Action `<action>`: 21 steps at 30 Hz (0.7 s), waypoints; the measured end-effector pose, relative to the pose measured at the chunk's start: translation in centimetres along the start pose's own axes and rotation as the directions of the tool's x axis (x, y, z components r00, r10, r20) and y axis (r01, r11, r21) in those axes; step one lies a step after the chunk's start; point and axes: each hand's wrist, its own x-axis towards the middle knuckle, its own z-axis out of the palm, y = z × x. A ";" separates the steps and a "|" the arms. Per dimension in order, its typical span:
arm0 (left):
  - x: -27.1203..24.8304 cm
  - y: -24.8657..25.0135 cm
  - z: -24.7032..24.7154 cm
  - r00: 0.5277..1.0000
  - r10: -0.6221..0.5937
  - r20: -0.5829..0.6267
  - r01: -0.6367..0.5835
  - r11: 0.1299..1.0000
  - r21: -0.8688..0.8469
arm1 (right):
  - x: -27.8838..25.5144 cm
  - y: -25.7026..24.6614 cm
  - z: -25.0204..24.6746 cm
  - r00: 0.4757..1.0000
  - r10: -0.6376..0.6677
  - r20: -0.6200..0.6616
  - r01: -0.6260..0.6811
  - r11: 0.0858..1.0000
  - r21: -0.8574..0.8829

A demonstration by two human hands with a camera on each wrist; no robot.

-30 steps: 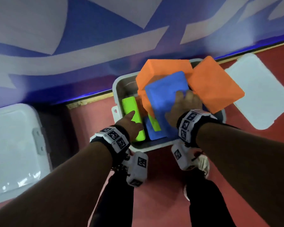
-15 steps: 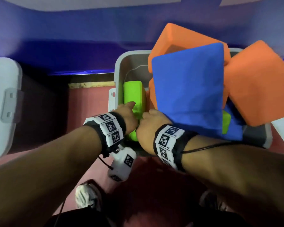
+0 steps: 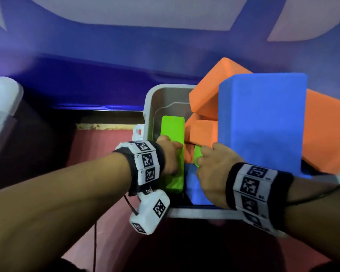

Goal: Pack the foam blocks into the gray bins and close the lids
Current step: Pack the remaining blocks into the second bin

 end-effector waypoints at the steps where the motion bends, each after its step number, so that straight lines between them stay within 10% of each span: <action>1: -0.1 0.1 0.2 1.000 -0.011 0.025 0.010 0.999 0.046 | -0.2 0.0 0.2 1.000 -0.002 0.019 0.001 1.000 0.006; 12: 0.8 0.4 1.8 0.996 -0.089 0.016 0.077 0.928 0.363 | -0.9 -0.3 0.7 0.998 0.044 0.047 -0.041 0.998 -0.057; 21: 4.7 -0.2 -0.5 0.929 -0.335 -0.160 0.319 0.940 -0.119 | -0.1 -0.6 1.6 0.984 0.127 -0.126 -0.117 0.990 0.084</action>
